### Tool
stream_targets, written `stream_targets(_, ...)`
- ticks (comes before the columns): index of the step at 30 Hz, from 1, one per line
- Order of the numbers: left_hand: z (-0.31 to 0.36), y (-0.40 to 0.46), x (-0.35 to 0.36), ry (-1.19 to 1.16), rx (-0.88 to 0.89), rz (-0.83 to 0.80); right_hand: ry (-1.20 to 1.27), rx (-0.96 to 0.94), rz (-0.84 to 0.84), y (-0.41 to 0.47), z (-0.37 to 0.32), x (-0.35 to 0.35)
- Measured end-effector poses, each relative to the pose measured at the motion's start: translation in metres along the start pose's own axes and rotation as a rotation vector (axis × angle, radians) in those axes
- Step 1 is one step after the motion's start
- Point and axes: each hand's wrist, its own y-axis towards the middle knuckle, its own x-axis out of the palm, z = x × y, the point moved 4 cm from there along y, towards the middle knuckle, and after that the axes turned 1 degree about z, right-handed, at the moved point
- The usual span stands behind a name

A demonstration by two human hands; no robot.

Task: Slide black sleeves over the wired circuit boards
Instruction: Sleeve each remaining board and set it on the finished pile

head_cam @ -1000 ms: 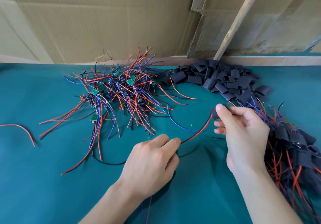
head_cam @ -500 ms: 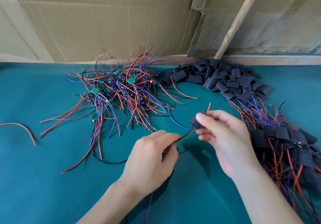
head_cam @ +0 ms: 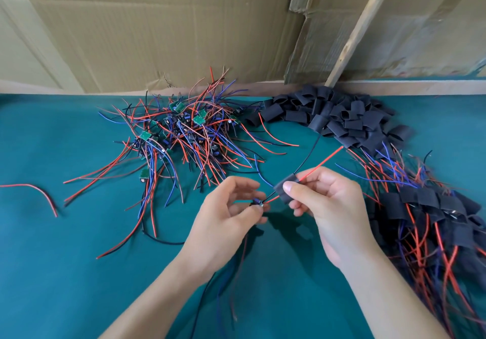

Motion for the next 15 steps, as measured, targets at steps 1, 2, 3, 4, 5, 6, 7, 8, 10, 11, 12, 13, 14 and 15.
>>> stream_targets(1, -0.002, 0.0, 0.0, -0.033, -0.028, 0.004, 0.009, -0.003, 0.012, 0.0, 0.0, -0.001)
stream_targets(2, -0.004, 0.001, -0.001, -0.06, -0.053, 0.004, 0.014, -0.004, 0.021, 0.001, -0.001, -0.002)
stream_targets(3, -0.006, 0.001, -0.001, -0.08, -0.07, 0.004, 0.018, -0.004, 0.028, 0.001, -0.001, -0.002)
stream_targets(4, -0.007, 0.002, -0.002, -0.094, -0.082, 0.006, 0.022, -0.001, 0.032, 0.001, -0.001, -0.002)
stream_targets(5, -0.007, 0.002, -0.003, -0.098, -0.087, 0.009, 0.029, 0.002, 0.035, 0.0, 0.0, -0.001)
stream_targets(6, -0.007, 0.003, -0.005, -0.089, -0.085, 0.014, 0.036, 0.006, 0.038, 0.0, -0.001, -0.001)
stream_targets(7, -0.006, 0.003, -0.006, -0.062, -0.071, 0.019, 0.033, 0.01, 0.037, 0.0, 0.0, 0.0)
stream_targets(8, -0.006, 0.004, -0.007, -0.026, -0.05, 0.025, 0.015, 0.015, 0.028, -0.001, 0.0, 0.002)
stream_targets(10, -0.003, 0.004, -0.007, 0.053, -0.003, 0.023, -0.043, 0.036, -0.002, -0.003, 0.003, 0.008)
stream_targets(11, -0.003, 0.004, -0.006, 0.095, 0.018, 0.014, -0.06, 0.05, -0.01, -0.005, 0.006, 0.011)
stream_targets(12, -0.002, 0.004, -0.005, 0.144, 0.038, 0.005, -0.07, 0.064, -0.009, -0.005, 0.008, 0.013)
stream_targets(13, 0.0, 0.003, -0.004, 0.196, 0.062, -0.002, -0.077, 0.077, -0.004, -0.005, 0.01, 0.013)
stream_targets(14, 0.002, 0.003, -0.004, 0.247, 0.088, -0.003, -0.079, 0.09, 0.007, -0.005, 0.012, 0.013)
stream_targets(15, 0.004, 0.002, -0.003, 0.291, 0.115, 0.002, -0.078, 0.103, 0.019, -0.004, 0.013, 0.012)
